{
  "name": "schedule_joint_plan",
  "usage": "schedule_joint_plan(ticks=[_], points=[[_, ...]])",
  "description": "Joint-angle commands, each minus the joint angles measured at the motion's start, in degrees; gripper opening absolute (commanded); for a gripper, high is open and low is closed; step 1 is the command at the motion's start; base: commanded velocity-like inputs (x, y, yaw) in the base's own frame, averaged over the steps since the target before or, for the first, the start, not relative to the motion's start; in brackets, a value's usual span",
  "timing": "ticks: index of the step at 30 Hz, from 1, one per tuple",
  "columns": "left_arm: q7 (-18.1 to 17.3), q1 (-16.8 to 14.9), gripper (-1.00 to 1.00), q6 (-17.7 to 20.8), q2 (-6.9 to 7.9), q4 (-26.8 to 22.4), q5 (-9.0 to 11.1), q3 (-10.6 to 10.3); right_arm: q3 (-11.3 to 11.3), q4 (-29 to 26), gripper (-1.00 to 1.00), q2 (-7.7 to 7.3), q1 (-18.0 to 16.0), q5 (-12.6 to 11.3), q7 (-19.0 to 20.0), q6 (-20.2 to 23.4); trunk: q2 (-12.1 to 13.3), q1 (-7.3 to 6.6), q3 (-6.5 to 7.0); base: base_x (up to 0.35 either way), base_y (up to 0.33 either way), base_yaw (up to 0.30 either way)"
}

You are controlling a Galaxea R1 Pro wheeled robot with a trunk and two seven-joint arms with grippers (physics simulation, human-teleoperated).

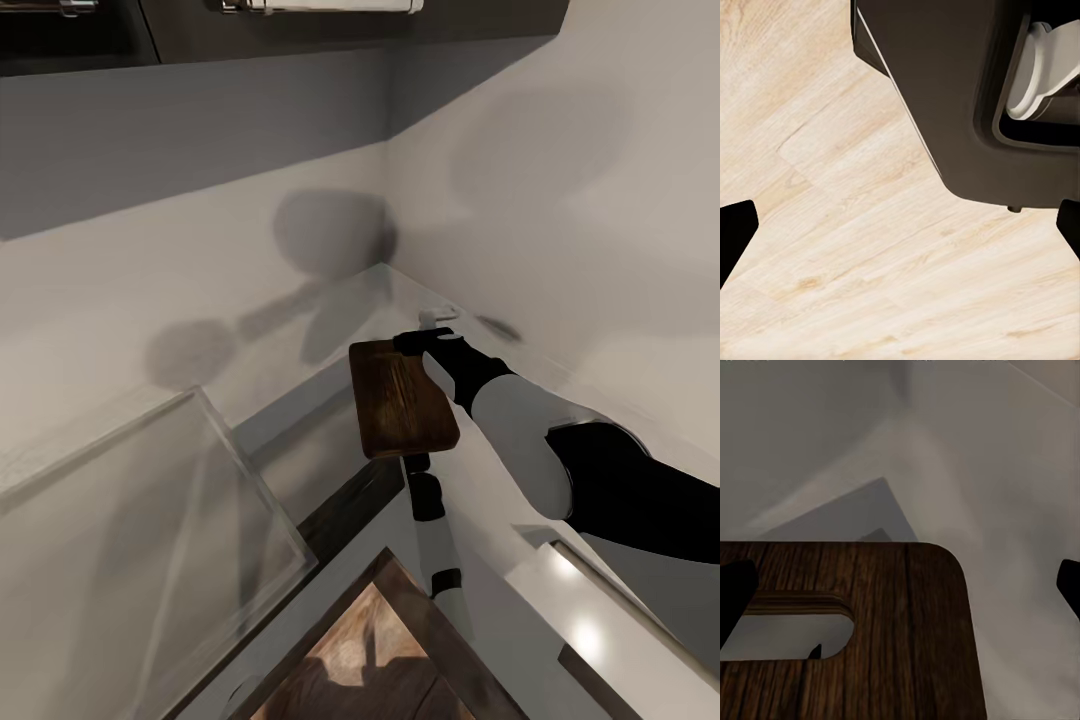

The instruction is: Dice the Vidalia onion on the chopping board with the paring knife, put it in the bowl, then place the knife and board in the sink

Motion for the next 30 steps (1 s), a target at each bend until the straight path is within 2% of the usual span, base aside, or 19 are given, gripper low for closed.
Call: schedule_joint_plan(ticks=[1,30], points=[[-0.02,0.03,1.00,-0.07,-0.01,-0.09,0.46,0.00,0.46,-0.07,1.00,0.01,-0.02,0.10,-0.23,0.43,-0.10,0.03,-0.12,0.002,0.000,0.000],[-0.03,0.03,1.00,-0.07,-0.01,-0.03,0.45,0.00,0.46,-0.04,1.00,0.01,-0.06,0.05,-0.23,0.50,-0.10,0.03,-2.67,0.000,0.000,0.000]])
